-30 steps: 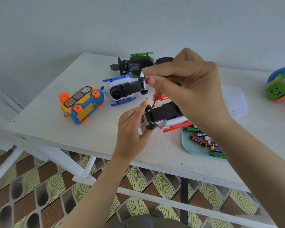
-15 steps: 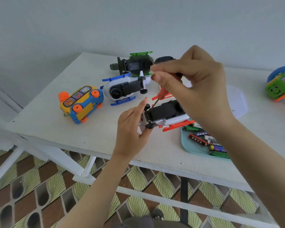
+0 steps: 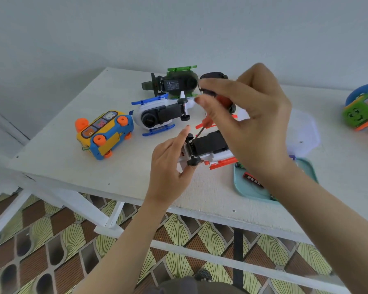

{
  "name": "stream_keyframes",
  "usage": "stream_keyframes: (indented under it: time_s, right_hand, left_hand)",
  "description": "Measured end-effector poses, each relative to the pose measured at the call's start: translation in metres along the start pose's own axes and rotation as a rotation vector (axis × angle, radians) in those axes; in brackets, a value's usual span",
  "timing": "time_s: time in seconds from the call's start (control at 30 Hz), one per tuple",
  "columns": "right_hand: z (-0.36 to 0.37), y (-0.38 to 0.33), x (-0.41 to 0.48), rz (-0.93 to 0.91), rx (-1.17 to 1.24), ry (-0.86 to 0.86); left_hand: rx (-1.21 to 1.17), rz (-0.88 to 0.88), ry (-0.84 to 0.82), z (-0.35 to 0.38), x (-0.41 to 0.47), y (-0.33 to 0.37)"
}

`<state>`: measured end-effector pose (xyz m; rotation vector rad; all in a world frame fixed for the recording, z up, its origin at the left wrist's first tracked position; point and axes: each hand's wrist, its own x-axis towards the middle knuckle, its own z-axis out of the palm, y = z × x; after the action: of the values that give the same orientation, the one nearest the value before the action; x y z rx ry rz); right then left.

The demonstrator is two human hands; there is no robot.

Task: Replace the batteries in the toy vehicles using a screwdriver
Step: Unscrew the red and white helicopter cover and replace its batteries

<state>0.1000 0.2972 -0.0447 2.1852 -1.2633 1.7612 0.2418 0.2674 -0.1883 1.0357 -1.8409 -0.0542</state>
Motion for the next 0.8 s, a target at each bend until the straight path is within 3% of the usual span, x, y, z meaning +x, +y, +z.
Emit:
stream_keyframes:
  time_s: [0.07, 0.27, 0.33, 0.43, 0.5, 0.67, 0.8]
  right_hand:
    - [0.002, 0.004, -0.005, -0.022, -0.018, 0.015]
    - [-0.008, -0.001, 0.001, 0.285, 0.503, -0.201]
    - [-0.008, -0.002, 0.003, 0.295, 0.502, -0.163]
    - [-0.004, -0.001, 0.001, 0.166, 0.2, -0.065]
    - [-0.002, 0.002, 0.001, 0.092, 0.131, -0.075]
    - [-0.011, -0.001, 0.011, 0.355, 0.652, -0.274]
    - [-0.011, -0.004, 0.011, 0.334, 0.655, -0.255]
  left_hand:
    - [-0.004, 0.004, 0.001, 0.0, 0.0, 0.001]
    - [-0.009, -0.012, -0.021, 0.0, 0.0, -0.002]
    - [-0.014, -0.011, -0.016, 0.0, 0.0, -0.002]
    - [-0.014, -0.004, -0.015, 0.0, 0.0, -0.002]
    - [-0.01, -0.001, -0.013, 0.0, 0.0, -0.001]
    - [-0.004, -0.004, -0.014, 0.0, 0.0, -0.001]
    - [-0.013, 0.004, 0.005, 0.001, -0.001, -0.002]
